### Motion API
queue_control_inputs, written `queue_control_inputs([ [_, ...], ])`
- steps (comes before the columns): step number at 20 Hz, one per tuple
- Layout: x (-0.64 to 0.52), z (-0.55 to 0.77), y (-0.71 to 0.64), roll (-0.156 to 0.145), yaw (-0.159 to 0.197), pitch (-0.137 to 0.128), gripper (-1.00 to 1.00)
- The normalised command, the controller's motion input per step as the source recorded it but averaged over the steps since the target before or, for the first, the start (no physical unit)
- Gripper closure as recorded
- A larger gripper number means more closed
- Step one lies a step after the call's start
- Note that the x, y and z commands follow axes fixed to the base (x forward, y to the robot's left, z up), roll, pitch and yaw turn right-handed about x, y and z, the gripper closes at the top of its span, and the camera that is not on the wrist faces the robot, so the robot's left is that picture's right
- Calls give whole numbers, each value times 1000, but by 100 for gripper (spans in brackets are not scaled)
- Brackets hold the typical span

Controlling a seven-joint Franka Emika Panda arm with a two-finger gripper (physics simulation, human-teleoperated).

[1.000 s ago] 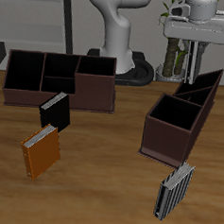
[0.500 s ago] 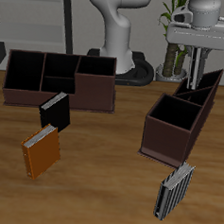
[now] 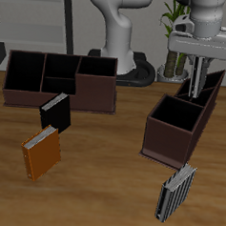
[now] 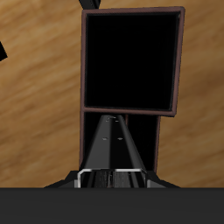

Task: Place the right striped book into the left desk caddy's back compartment

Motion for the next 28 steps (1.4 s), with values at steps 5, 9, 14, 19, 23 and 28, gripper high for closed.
queue_control_inputs([
  [5, 11, -115, 55, 12, -16, 23, 100],
  [9, 5, -86, 36, 2, -13, 14, 100],
  [14, -95, -175, 125, 31, 0, 16, 100],
  [19, 3, -1, -10, -10, -4, -1, 100],
  [23, 33, -39, -34, -12, -5, 7, 100],
  [28, 45, -85, 31, 5, -6, 14, 100],
])
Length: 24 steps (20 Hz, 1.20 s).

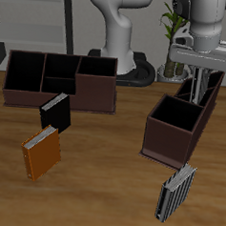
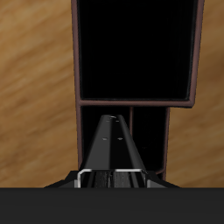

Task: Place the right striped book into the left desk caddy's back compartment

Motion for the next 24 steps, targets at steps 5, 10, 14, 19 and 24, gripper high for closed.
queue_control_inputs([
  [5, 45, -115, 77, 11, -3, 15, 100],
  [10, 54, -107, 91, 14, 9, 15, 100],
  [14, 71, -113, -1, -1, 7, 15, 100],
  [19, 88, -151, -5, -6, 0, 24, 100],
  [24, 73, -213, 34, -5, 6, 29, 100],
])
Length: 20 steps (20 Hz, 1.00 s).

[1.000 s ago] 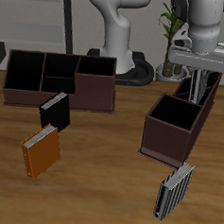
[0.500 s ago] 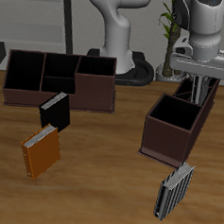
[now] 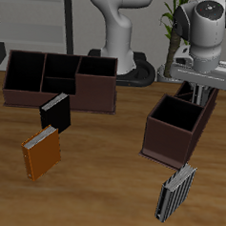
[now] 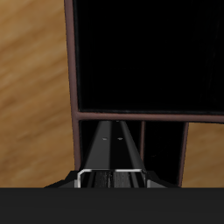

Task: Place the right striped book into the left desk caddy's back compartment

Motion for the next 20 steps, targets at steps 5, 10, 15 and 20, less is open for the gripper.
queue_control_inputs([
  [5, 81, -230, -8, -15, -10, 54, 100],
  [10, 50, -163, 22, 22, -12, 60, -100],
  [15, 26, 28, -94, -9, -22, 5, -100],
  [20, -51, 81, -9, 0, -1, -14, -100],
])
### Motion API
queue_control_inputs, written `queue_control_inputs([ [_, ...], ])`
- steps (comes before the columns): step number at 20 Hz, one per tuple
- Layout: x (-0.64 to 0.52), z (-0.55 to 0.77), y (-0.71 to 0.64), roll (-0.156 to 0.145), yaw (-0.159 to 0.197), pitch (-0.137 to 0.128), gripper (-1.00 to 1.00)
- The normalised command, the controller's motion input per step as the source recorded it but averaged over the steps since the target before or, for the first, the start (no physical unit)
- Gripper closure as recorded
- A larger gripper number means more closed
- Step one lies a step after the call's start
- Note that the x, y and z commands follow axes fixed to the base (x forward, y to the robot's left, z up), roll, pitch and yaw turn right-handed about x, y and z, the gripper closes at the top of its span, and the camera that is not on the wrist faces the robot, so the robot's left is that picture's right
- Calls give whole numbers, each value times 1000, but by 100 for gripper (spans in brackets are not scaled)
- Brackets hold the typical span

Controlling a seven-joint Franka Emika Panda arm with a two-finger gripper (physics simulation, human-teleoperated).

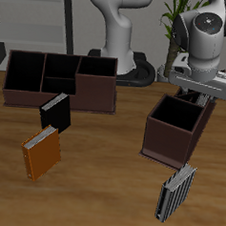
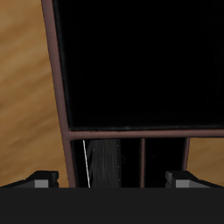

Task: Place the right striped book into the left desk caddy's back compartment

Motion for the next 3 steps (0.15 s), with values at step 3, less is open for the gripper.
queue_control_inputs([
  [3, -82, 100, 31, 15, 8, -26, -100],
])
